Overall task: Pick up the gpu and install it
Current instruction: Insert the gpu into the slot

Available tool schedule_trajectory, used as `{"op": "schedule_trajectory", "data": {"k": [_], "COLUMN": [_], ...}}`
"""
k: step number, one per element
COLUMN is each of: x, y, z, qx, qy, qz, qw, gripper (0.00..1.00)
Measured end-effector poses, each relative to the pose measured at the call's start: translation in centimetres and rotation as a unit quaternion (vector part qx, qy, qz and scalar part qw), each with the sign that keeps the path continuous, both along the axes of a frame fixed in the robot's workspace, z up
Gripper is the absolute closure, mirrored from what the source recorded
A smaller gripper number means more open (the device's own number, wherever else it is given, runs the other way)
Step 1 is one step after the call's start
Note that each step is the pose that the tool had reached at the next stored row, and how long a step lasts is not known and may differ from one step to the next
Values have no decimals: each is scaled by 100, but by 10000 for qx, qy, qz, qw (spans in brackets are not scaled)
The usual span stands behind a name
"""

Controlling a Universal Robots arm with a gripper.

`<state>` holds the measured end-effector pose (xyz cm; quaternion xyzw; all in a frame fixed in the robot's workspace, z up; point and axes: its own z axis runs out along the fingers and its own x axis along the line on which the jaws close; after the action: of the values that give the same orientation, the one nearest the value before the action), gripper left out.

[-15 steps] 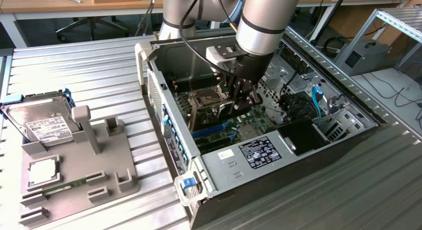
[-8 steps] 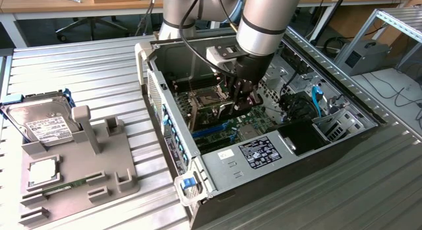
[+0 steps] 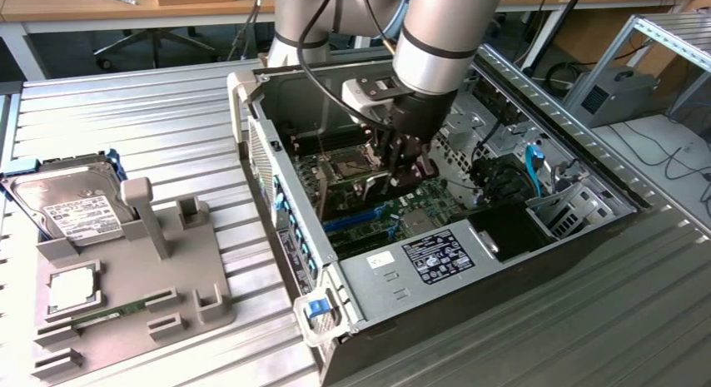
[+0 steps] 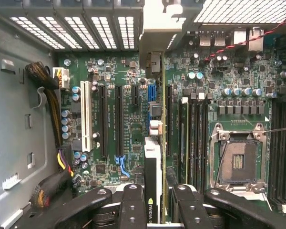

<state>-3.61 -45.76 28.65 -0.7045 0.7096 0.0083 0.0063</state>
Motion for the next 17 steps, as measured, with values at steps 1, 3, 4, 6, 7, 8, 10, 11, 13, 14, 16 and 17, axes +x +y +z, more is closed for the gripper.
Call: {"op": "schedule_trajectory", "data": {"k": [1, 3, 4, 6, 7, 8, 10, 11, 13, 14, 16, 17], "x": [-8, -30, -36, -46, -48, -49, -53, -55, -59, -63, -68, -68], "y": [0, 0, 0, -2, -3, -6, -10, -12, -14, -15, -15, -15], "z": [0, 0, 0, -1, -4, -7, -21, -28, -43, -57, -70, -70], "qx": [0, 0, 0, 0, 1, 0, 0, 0, 0, 1, -1, -1], "qy": [0, 0, 0, -1, -1, -1, -1, -1, -1, -1, -1, 0], "qz": [0, 0, 0, 0, 0, 1, 0, 0, 0, 0, 0, 0], "qw": [10000, 10000, 10000, 10000, 10000, 10000, 10000, 10000, 10000, 10000, 10000, 10000], "gripper": [73, 73, 73, 73, 73, 73, 73, 73, 73, 73, 73, 73]}}
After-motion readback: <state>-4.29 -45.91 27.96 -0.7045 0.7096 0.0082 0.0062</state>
